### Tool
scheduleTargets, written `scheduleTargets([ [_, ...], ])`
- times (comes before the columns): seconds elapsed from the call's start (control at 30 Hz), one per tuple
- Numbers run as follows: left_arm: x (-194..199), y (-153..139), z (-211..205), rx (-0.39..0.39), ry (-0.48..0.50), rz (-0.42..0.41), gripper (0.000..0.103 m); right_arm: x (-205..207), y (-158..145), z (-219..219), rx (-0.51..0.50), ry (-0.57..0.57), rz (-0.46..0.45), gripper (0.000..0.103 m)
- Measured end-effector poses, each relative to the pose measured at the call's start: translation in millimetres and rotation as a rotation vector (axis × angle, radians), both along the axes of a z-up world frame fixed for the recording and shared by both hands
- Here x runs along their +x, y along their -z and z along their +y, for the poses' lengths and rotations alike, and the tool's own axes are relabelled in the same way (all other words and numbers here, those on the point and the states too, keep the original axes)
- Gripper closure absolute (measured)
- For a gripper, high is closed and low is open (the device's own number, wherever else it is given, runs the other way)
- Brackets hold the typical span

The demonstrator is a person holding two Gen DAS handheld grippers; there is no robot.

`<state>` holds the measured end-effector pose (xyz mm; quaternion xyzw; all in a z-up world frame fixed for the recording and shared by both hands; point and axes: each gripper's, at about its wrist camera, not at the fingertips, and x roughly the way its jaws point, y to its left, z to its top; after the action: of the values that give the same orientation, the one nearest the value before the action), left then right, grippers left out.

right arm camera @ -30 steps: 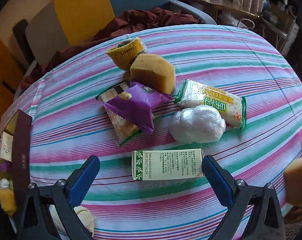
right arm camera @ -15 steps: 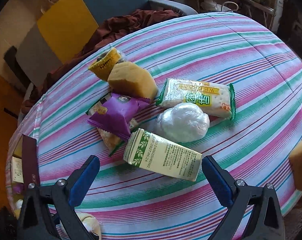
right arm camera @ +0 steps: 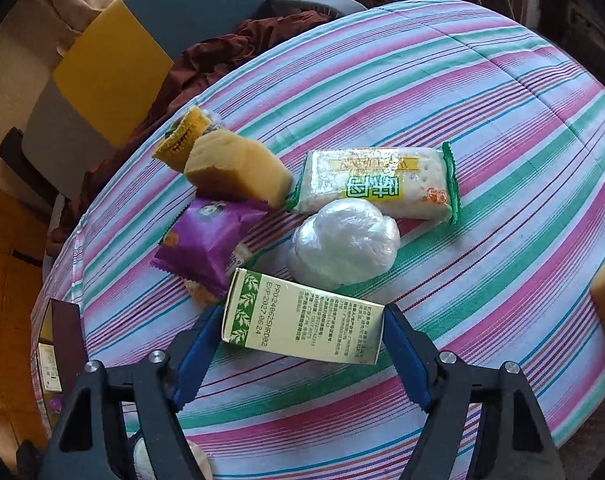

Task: Organize objects
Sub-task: 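Carry sock to gold tray and open left tool while right tool carries green-white box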

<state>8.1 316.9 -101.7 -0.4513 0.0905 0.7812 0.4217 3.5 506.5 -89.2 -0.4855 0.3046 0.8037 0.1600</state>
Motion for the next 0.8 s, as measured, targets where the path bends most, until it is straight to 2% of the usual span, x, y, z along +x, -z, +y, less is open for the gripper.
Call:
scheduleTargets([
  [0.27,3,-12,-13,0.0,-0.025,0.014,0.031,-11,0,-19,0.062,-0.101,-0.016,0.024],
  [0.4,11,-33,-27,0.033,-0.039,0.045,0.031,-14,-7,-41,0.09,-0.217,0.007,0.024],
  [0.6,9,-60,-65,0.077,-0.112,0.081,0.031,-8,-15,-83,0.118,-0.401,0.04,0.024],
  [0.8,-2,-77,-112,0.085,-0.213,0.118,0.031,-7,-5,-132,0.212,-0.546,0.008,0.024],
])
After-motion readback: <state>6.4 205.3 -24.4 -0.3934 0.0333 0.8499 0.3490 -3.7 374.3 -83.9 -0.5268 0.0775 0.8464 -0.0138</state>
